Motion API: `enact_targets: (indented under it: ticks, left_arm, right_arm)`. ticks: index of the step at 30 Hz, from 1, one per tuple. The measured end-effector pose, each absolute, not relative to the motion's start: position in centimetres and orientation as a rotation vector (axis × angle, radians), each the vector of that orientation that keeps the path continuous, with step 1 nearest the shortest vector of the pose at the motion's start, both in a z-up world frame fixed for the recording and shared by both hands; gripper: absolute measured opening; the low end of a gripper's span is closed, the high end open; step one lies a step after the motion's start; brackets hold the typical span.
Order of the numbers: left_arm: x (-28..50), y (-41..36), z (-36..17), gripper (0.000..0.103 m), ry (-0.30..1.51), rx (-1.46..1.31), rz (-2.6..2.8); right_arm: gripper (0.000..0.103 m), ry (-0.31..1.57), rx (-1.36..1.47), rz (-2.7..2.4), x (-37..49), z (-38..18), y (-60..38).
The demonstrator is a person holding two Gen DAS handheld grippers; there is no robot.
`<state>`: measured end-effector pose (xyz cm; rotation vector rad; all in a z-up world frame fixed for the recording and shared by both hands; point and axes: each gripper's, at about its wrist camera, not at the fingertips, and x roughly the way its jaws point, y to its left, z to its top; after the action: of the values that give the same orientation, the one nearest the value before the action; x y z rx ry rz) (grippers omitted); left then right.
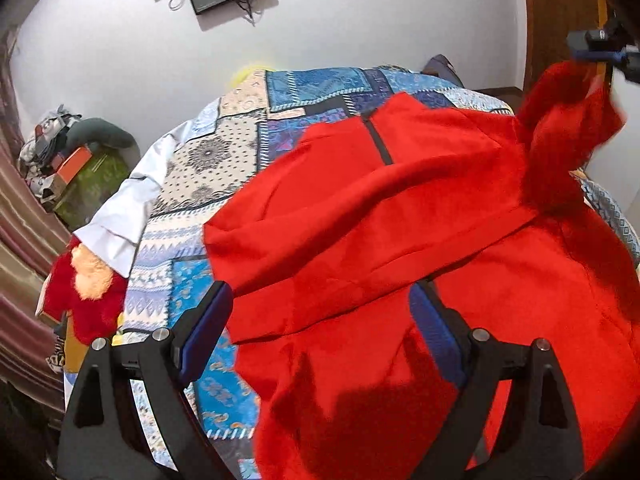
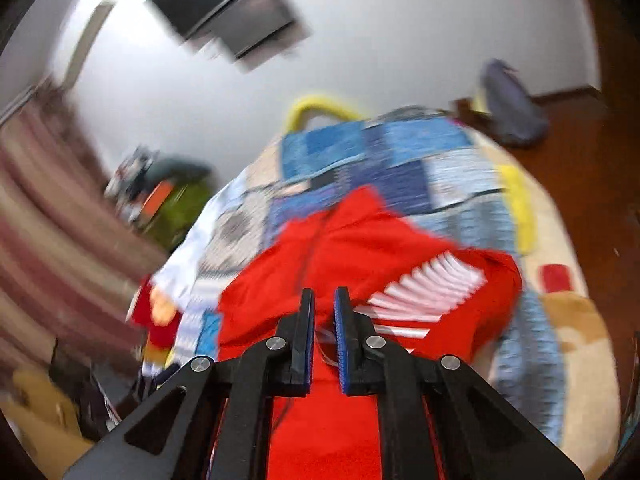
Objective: Fold large clothes
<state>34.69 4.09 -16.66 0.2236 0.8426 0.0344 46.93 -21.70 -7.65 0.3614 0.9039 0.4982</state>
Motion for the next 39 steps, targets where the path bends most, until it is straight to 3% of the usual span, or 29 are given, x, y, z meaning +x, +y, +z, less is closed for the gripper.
enact_targets:
  ticks: [8, 14, 21, 26, 33, 38, 39]
  left_arm:
    - [32.4, 7.5, -17.7, 0.09, 0.893, 0.191, 0.055]
    - [33.6, 6.7, -17.1, 0.09, 0.907, 0.194, 0.005]
    - [41.8, 1.3, -14.5, 0.09, 0.913, 0.14, -0.126]
    - [49.9, -4.1, -14.1, 0.09, 0.967, 0.056, -0.246]
    - [60.2, -11.7, -18.3, 0.09, 1.145, -0.099, -0.412]
    - [62.2, -17.0, -22.2, 0.09, 1.275, -0.06, -0.478]
    - [62.0, -17.8, -22.3, 0.085, 1.262, -0.028, -0.481]
  right_arm:
    - [0.008, 1.102, 0.189, 0.477, 43.8, -15.5, -14.9]
    - [0.008, 1.055, 0.179, 0.381, 43.6, -14.9, -20.2]
    - [0.008, 1.01, 0.009, 0.189, 44.1, -14.6, -27.4]
    - [0.008, 1.053, 0.065, 0.169, 45.2, -16.9, -31.4]
    - [0.008, 1.079, 0.135, 0.187, 46.7, -19.7, -33.4]
    - [0.008, 1.092, 0.173, 0.214, 47.0, -21.0, -33.8]
    - [0.008, 1.091, 0.168, 0.213, 47.0, -21.2, -33.8]
